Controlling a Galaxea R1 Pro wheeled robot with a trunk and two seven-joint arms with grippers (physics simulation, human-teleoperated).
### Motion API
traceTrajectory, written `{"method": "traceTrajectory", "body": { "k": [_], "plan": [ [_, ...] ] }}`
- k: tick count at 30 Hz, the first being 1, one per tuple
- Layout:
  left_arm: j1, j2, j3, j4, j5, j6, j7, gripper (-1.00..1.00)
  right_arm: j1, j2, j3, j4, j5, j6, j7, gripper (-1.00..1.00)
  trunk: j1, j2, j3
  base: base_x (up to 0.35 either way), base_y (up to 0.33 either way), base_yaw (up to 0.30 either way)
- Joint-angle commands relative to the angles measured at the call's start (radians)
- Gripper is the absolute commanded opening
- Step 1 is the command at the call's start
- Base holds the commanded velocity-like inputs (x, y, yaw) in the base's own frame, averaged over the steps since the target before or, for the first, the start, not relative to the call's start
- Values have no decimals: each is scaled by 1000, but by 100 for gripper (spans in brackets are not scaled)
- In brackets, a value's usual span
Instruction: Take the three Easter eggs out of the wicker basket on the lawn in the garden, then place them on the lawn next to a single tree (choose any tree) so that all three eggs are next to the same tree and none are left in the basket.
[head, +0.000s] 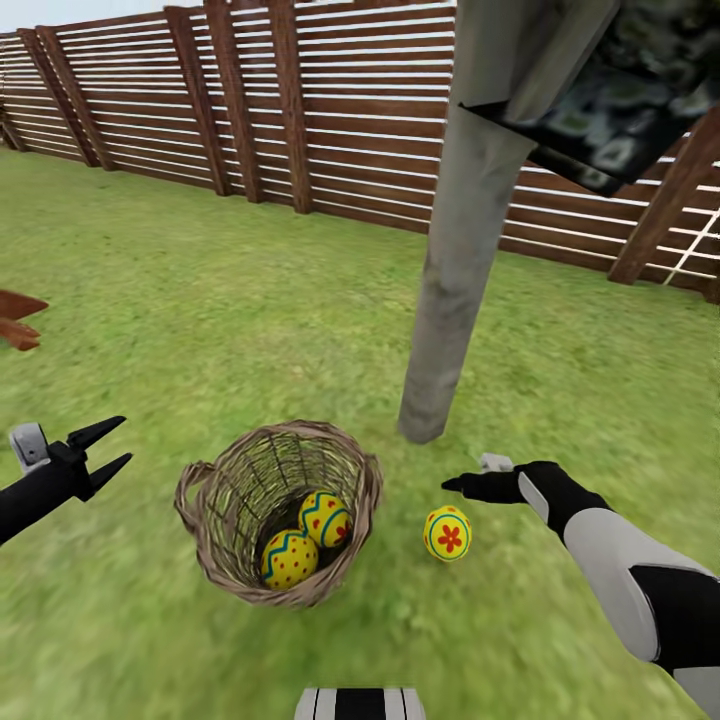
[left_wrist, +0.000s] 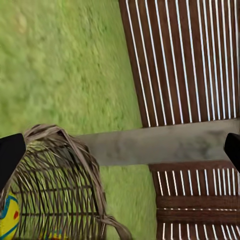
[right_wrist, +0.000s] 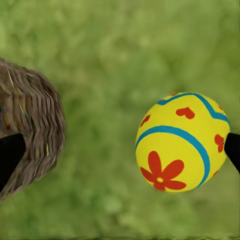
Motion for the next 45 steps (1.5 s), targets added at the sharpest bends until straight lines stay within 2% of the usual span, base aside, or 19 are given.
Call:
{"method": "traceTrajectory", "body": {
  "k": [1, 7, 8, 9, 10, 14, 17, 20, 22, 23, 27, 30, 33, 37, 38, 39, 43, 44, 45],
  "plan": [
    [-1, 0, 1, 1, -9, 4, -9, 100, 0, 0, -5, -1, -9, 14, 1, 100, -1, 0, 3, -257, 77, 0],
    [0, 2, 1, 1, -9, 6, -9, 100, 0, -7, -9, -32, -46, 48, 2, 100, -4, 1, 26, -282, 93, 0],
    [0, 4, 1, 1, -9, 7, -9, 100, 0, -14, -15, -62, -110, 255, 2, 100, -4, 2, 30, -96, 28, 0],
    [0, 5, 1, 1, -9, 7, -9, 100, 0, -19, -22, -73, -110, 278, 2, 100, -5, 2, 34, -76, 18, 0],
    [0, 6, 1, 1, -9, 8, -9, 100, 0, -33, -64, -137, -110, 334, 2, 100, -5, 2, 38, -253, 38, 0],
    [0, 6, 1, 1, -9, 8, -9, 100, 1, -48, -103, -199, -110, 393, 1, 100, -7, 3, 54, -269, 71, 0],
    [0, 7, 1, 1, -9, 8, -9, 100, 3, -81, -112, -219, -113, 406, 2, 100, -8, 4, 65, -79, 23, 0],
    [0, 7, 1, 1, -9, 8, -9, 100, 7, -107, -148, -242, -158, 409, 10, 100, -10, 4, 77, -18, 5, 0],
    [0, 6, 1, 1, -9, 8, -9, 100, 9, -139, -172, -265, -230, 411, 81, 100, -10, 5, 84, -4, 1, 0],
    [0, 6, 1, 1, -8, 8, -9, 100, 11, -149, -175, -272, -243, 412, 121, 100, -11, 5, 88, -2, 1, 0],
    [0, 6, 1, 1, -9, 8, -9, 100, 15, -168, -177, -286, -261, 440, 357, 100, -13, 6, 104, 0, 0, 0],
    [0, 6, 1, 1, -8, 8, -9, 100, 25, -166, -170, -287, -263, 446, 480, 100, -14, 7, 115, 0, 0, 0],
    [0, 4, 1, 1, -9, 8, -9, 100, 34, -164, -125, -289, -262, 447, 565, 100, -15, 7, 127, 0, 0, 0],
    [0, 3, 1, 1, -9, 8, -9, 100, 36, -154, -13, -291, -260, 445, 591, 100, -17, 8, 142, 0, 0, 0],
    [0, 2, 1, 1, -9, 8, -9, 100, 37, -129, 43, -292, -259, 441, 589, 100, -18, 9, 146, 0, 0, 0],
    [0, 2, 1, 1, -9, 8, -9, 100, 37, -114, 71, -292, -258, 439, 587, 100, -18, 9, 150, 0, 0, 0],
    [0, 1, 1, 1, -9, 8, -9, 100, 37, -53, 160, -293, -257, 437, 585, 100, -20, 10, 166, 0, 0, 0],
    [0, 1, 1, 1, -9, 8, -9, 100, 38, -20, 192, -295, -254, 435, 581, 100, -20, 10, 170, 0, 0, 0],
    [0, 1, 1, 1, -9, 7, -9, 100, 38, -6, 207, -302, -251, 434, 575, 100, -20, 10, 170, 0, 0, 0]
  ]
}}
